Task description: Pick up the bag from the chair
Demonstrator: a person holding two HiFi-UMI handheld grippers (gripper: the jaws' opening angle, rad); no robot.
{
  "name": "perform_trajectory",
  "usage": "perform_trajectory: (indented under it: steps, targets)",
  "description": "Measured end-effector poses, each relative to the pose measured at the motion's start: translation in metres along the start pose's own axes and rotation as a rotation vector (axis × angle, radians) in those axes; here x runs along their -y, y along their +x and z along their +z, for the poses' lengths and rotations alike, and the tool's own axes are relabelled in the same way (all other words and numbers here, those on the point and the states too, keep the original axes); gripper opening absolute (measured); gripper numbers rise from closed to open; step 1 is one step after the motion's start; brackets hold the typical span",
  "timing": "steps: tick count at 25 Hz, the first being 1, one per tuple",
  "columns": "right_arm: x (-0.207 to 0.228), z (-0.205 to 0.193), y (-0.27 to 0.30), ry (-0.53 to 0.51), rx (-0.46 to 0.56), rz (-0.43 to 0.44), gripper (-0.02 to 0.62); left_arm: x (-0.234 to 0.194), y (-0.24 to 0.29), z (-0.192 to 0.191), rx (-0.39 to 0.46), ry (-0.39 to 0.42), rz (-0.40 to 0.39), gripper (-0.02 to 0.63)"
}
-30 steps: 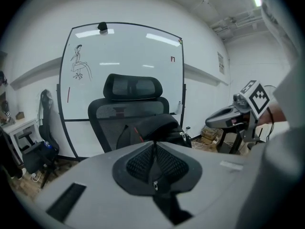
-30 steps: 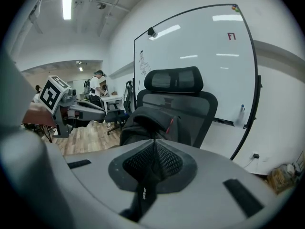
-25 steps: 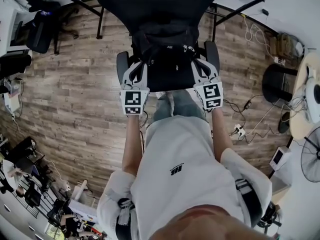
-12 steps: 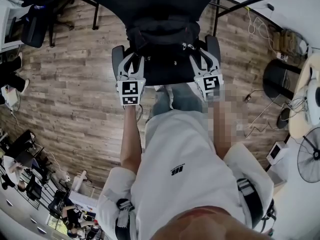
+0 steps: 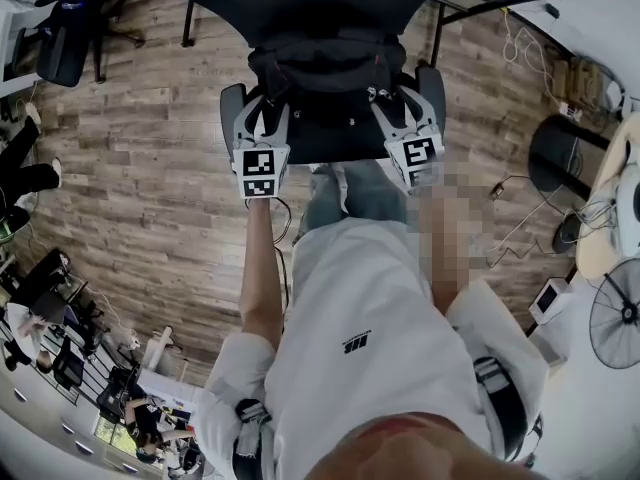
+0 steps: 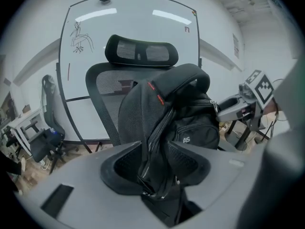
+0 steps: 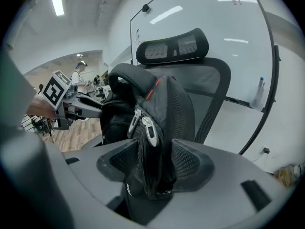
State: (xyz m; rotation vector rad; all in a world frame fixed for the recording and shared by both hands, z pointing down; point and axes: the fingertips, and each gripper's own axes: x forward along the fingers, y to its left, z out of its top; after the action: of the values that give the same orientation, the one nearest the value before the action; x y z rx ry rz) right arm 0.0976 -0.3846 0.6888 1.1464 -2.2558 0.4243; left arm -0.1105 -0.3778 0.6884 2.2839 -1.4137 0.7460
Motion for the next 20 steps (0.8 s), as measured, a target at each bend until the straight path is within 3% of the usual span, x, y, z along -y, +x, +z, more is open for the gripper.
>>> perform_trajectory:
  steps: [10,14,20]
  targets:
    - [0.003,-0.001,0.029,-0.005,0.001,0.022,0.211,-0.002,0.022,-0.008,-0.009,-0.044,0.000,0.173]
    - [0.003,0.000,0.034,-0.018,0.038,0.024,0.118,0.000,0.028,-0.010,-0.015,-0.042,-0.003,0.172]
    - [0.004,-0.001,0.037,0.021,0.101,-0.005,0.085,0.001,0.031,-0.009,0.006,-0.042,0.003,0.128]
